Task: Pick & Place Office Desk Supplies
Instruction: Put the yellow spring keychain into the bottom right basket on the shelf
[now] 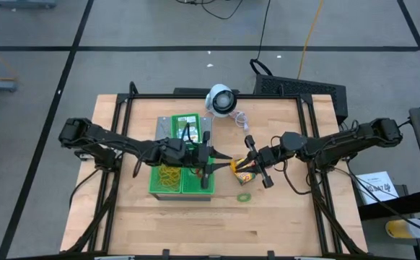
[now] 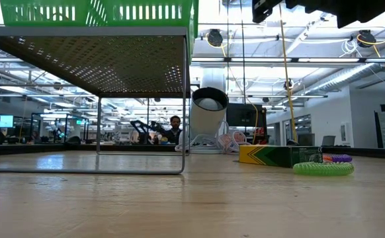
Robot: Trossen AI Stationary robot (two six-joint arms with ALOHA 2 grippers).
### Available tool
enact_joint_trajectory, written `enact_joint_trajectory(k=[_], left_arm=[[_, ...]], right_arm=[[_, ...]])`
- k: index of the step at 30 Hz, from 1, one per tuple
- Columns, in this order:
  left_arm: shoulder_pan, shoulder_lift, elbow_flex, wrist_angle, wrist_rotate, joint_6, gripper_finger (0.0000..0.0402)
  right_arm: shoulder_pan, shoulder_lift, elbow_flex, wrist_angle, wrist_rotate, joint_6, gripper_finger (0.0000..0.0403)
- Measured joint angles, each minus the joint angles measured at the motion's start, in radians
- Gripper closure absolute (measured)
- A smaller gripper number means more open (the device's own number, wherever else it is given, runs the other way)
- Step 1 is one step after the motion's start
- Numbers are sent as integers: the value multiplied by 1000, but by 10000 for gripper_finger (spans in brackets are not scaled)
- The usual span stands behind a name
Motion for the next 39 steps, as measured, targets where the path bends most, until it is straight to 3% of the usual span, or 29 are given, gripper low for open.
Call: enact_joint_trajectory(k=[6,11,22,29,34,39], left_arm=[[-3,-22,0,-13,57,-2,391],[-9,-43,0,-24,83,-6,386],[-51,-201,0,-283,69,-79,397],[-116,-254,-1,-533,-55,-188,397],[-128,-254,-1,-668,-90,-306,389],[-127,-254,-1,-776,-204,-412,397]], right_arm=[[0,0,0,1,1,1,383],[0,-3,0,-32,1,4,356],[0,-47,0,-113,1,4,244],[0,-108,0,-247,1,10,221],[0,-138,0,-272,1,11,229],[0,-142,0,-273,1,11,240]])
